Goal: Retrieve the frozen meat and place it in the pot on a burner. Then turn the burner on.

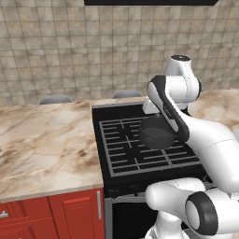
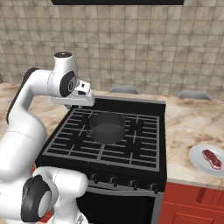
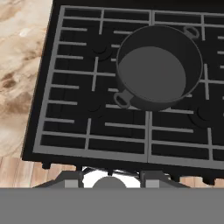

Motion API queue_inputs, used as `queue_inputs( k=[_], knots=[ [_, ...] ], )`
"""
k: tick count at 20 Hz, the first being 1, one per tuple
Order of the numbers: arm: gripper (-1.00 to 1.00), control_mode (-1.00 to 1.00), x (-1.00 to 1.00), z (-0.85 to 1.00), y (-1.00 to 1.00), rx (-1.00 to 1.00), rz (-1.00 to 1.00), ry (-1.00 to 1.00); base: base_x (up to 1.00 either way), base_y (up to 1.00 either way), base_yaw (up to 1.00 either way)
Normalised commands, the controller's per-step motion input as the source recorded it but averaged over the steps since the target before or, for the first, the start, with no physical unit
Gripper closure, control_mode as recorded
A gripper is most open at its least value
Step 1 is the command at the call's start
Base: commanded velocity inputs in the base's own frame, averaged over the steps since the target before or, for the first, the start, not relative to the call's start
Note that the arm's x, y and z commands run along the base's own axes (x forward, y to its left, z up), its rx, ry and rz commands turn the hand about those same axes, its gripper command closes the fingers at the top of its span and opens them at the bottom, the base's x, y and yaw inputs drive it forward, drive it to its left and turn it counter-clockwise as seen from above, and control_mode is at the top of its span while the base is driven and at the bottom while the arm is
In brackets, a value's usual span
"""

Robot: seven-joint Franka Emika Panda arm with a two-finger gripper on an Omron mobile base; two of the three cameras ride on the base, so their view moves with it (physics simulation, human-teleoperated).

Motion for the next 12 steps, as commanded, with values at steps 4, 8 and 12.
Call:
queue_inputs(
  k=[4,8,12],
  knots=[
    [-1.0,-1.0,0.0,-0.08,-0.27,0.01,0.0,0.07,0.0,0.0,0.0],
    [-1.0,-1.0,0.0,-0.21,-0.45,0.0,0.0,0.05,0.0,0.0,0.0],
    [-1.0,-1.0,0.17,-0.05,-0.4,0.0,0.01,0.03,0.0,0.0,0.0]
  ],
)
